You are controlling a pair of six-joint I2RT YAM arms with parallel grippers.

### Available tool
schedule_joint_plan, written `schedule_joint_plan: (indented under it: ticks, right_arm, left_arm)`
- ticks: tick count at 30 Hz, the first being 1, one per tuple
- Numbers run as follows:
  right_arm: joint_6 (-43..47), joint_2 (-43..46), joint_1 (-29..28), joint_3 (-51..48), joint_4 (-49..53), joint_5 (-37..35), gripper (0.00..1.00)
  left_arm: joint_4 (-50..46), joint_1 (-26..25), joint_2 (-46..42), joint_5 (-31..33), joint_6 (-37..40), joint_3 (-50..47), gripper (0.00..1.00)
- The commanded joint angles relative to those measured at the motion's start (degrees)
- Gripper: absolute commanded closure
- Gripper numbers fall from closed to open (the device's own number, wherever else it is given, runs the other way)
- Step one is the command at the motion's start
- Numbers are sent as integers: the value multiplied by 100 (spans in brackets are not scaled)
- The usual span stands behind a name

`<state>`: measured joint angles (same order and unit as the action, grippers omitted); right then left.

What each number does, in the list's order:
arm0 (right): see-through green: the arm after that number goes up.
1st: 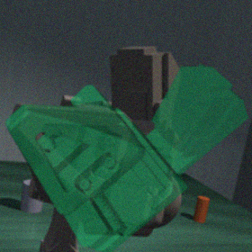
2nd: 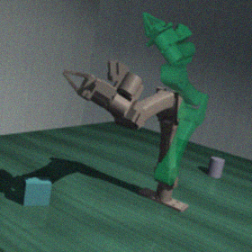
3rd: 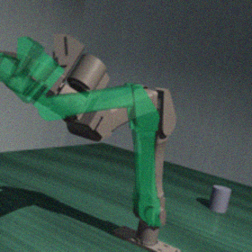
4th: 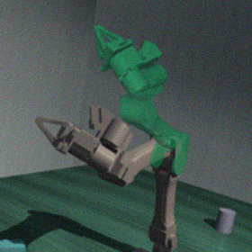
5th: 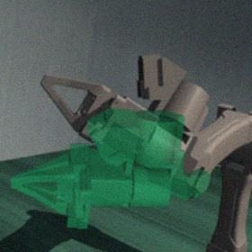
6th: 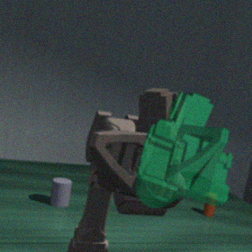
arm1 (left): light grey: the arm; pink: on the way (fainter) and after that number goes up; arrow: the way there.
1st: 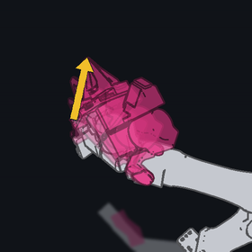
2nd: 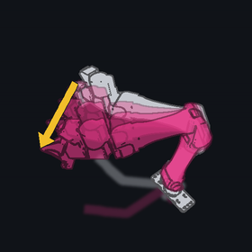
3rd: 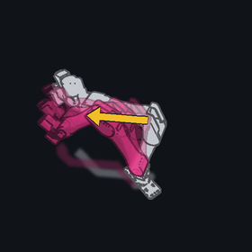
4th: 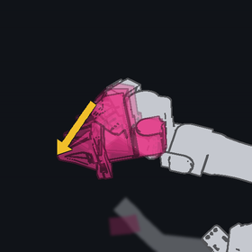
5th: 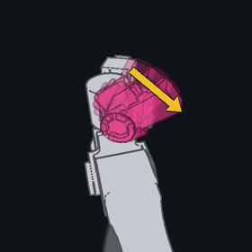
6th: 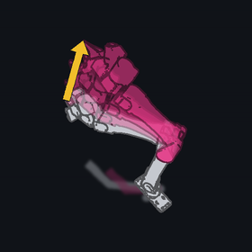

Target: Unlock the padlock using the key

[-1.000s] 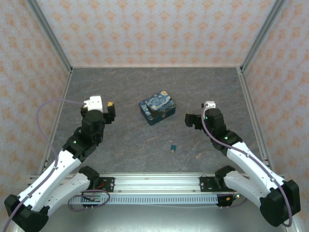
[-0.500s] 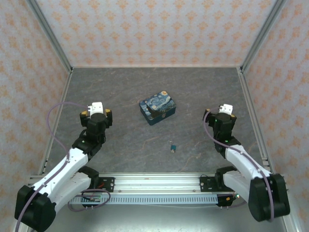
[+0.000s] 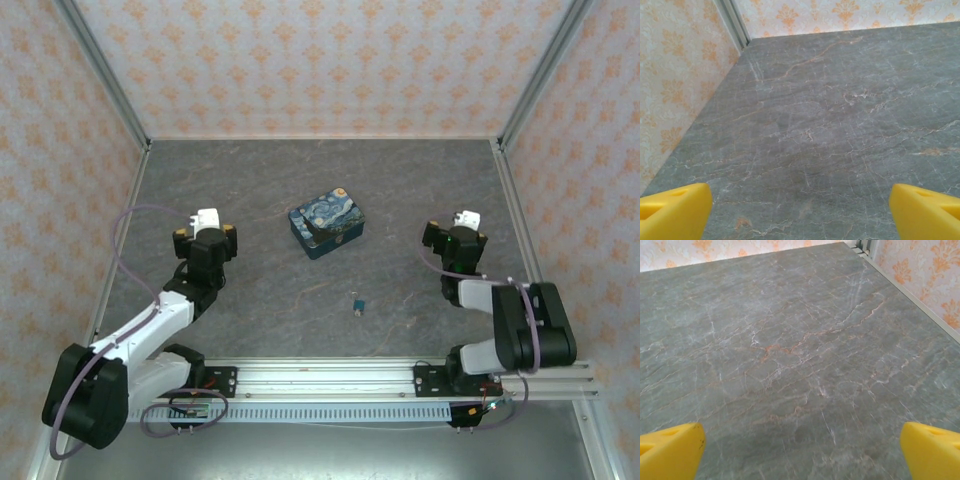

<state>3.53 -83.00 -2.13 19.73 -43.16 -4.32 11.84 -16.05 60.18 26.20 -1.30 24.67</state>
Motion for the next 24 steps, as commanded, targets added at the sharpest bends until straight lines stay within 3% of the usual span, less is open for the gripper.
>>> schedule_joint_plan:
  ticks: [1,2,4,6,16,22,24]
  right_arm:
    - [-17,-503,37,17,-1077,323,1]
    - [3,-322,41,151,-544,370,1]
    - [20,-457,58,235,-588,523,1]
    - [-40,-394,80,478,13,460,1]
    - [-83,-428,132,427,-132,484,1]
    - [-74,-427,126,436,-135,478,1]
    - [-89,-444,128,435,-124,480,1]
  left_arm:
    - [569,164,238,-146,58,-162,8]
    - [647,207,305,-179,70,-181,8]
    - [880,293,458,-283,120,-241,8]
    - [1163,362,616,-367,131,-305,8]
    - [2795,607,1528,-930,489,-347,8]
    - [4220,894,2575,-1040,353,-589,8]
    - [3608,952,2510,-1114,255,-319,8]
